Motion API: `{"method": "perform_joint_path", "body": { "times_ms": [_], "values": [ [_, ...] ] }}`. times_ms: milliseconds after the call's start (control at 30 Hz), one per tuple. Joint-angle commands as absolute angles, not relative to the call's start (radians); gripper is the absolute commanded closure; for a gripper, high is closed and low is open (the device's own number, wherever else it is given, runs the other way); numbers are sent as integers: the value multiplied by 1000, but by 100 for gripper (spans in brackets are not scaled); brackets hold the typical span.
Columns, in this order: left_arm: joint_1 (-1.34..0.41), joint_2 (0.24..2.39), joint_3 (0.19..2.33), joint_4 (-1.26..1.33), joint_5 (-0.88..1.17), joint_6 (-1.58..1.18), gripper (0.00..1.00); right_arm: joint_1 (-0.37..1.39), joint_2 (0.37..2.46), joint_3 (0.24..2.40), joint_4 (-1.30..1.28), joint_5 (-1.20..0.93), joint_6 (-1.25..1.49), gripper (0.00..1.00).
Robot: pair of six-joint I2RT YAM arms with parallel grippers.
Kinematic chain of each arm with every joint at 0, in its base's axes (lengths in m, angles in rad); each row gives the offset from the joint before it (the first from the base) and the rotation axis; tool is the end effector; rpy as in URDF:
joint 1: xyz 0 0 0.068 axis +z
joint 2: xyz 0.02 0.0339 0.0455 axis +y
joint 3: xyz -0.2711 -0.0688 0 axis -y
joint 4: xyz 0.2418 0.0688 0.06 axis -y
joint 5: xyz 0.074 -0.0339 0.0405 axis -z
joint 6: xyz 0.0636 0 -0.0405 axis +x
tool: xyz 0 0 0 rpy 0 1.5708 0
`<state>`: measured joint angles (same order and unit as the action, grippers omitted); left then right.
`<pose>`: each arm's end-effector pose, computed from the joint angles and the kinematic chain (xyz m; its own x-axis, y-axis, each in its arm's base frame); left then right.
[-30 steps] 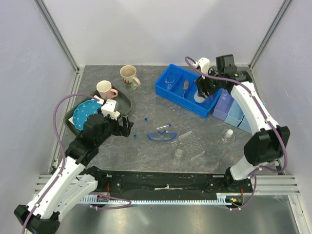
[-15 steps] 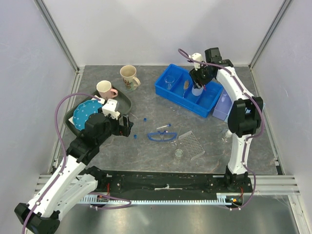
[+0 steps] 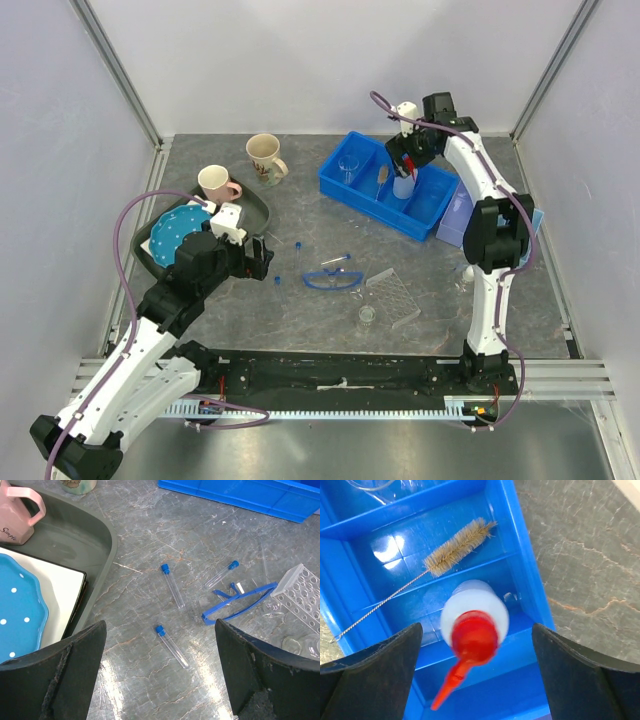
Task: Organize the chemistry lab equipment
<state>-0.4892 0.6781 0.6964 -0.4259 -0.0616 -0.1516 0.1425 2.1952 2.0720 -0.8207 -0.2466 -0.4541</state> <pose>0.1570 -0.0791 0.2935 -0.4092 0.0471 -0.9112 0.3615 0.9253 -0.1145 0.4981 0.0871 0.2534 -0.5978 -0.5155 -0.6139 -0.6028 0.7939 -0.0797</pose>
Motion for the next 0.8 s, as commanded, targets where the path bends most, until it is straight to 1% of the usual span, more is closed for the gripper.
{"method": "perform_joint_path", "body": {
  "times_ms": [0, 67, 233, 300, 333, 367, 433, 467, 533, 567, 600, 667, 767],
  "values": [
    [-488, 666, 695, -416, -63, -112, 5, 140, 2119, 2149, -821, -264, -433, 2],
    [-488, 655, 695, -414, -49, -112, 5, 140, 2077, 2141, -830, -275, -426, 2],
    [-488, 623, 686, -393, 21, -109, 5, 138, 1853, 2039, -824, -348, -426, 2],
    [-489, 611, 683, -385, 46, -107, 5, 140, 1729, 1927, -796, -373, -420, 2],
    [-488, 607, 681, -382, 54, -106, 5, 138, 1683, 1874, -740, -391, -408, 2],
    [-489, 604, 681, -377, 58, -106, 5, 138, 1587, 1752, -703, -397, -370, 2],
    [-488, 594, 677, -371, 74, -106, 5, 138, 1488, 1610, -581, -441, -298, 2],
    [-488, 589, 675, -365, 84, -106, 5, 138, 1403, 1474, -549, -468, -243, 2],
    [-489, 584, 670, -356, 120, -106, 5, 137, 1341, 1367, -525, -595, -267, 2],
    [-489, 583, 670, -353, 130, -106, 5, 137, 1295, 1283, -525, -705, -276, 2],
    [-489, 583, 669, -348, 152, -106, 5, 138, 1273, 1244, -525, -741, -293, 2],
    [-489, 587, 666, -342, 172, -106, 5, 138, 1217, 1142, -523, -782, -325, 2],
    [-489, 604, 664, -339, 195, -103, 6, 138, 1146, 1034, -519, -720, -394, 2]
  ]
}}
